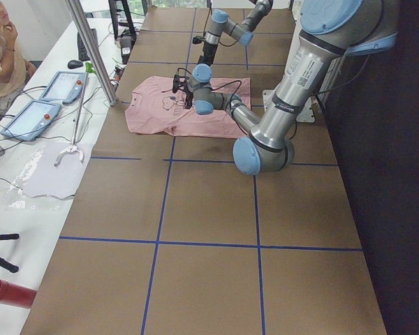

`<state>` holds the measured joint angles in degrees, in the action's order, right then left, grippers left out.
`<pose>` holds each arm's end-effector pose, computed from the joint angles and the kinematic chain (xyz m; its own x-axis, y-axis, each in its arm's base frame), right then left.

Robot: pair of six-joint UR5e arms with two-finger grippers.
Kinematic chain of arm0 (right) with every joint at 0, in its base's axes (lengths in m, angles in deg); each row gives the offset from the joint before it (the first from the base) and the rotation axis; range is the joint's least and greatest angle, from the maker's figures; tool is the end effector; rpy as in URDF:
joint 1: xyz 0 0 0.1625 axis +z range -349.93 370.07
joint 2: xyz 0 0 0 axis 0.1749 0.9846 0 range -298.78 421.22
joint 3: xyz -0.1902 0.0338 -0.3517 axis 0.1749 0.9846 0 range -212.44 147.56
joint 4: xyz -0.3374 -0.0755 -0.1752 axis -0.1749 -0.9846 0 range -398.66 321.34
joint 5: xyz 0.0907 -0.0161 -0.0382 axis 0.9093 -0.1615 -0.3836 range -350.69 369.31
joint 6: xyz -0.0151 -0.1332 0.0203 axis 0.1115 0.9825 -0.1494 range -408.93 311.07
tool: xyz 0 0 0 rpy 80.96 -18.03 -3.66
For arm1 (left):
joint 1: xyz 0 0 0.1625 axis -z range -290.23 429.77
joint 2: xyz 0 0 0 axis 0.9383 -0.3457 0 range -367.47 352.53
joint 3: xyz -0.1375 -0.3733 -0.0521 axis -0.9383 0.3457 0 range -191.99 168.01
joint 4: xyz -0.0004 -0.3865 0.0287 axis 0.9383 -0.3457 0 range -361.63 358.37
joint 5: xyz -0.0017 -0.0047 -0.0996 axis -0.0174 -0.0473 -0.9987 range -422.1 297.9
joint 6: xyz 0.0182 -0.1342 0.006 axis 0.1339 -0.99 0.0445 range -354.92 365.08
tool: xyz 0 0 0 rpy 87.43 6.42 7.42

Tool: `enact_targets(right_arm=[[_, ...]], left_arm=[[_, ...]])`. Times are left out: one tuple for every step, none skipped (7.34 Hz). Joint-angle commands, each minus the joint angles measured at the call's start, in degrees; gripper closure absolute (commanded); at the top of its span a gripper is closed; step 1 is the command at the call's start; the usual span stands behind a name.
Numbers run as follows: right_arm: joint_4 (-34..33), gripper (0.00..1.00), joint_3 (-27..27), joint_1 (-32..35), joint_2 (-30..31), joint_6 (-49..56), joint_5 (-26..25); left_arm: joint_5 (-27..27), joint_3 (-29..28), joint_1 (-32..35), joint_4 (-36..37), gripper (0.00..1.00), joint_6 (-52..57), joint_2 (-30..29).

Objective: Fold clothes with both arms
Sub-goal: 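Sweep the right gripper down to the hem corner while the left moves down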

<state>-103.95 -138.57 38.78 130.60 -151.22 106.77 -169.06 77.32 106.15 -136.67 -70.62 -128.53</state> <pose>-0.4694 -0.3891 0.2969 0.3293 0.4209 0.8452 -0.4567 0.8545 -0.2476 0.4852 -0.4738 0.2583 0.2804 0.0869 -0.9559 0.2793 0.9454 0.1679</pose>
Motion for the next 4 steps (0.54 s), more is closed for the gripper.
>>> enact_targets(right_arm=[[-15.3, 0.01, -11.2, -14.5, 3.5, -9.3, -12.5], [-19.4, 0.10, -14.1, -17.8, 4.7, -16.0, -13.3], [-19.9, 0.20, -14.9, -20.6, 6.9, -19.7, -13.8], [-19.8, 0.27, -15.0, -22.1, 10.5, -24.3, -14.0]], left_arm=[[-5.1, 6.7, 0.4, 0.0, 0.17, -0.2, 6.2], [-5.0, 6.7, 0.5, 0.0, 0.17, 0.1, 6.3], [-4.8, 6.6, 0.5, 0.0, 0.17, -0.1, 6.3], [-4.6, 6.2, 0.5, 0.0, 0.17, -0.1, 6.3]])
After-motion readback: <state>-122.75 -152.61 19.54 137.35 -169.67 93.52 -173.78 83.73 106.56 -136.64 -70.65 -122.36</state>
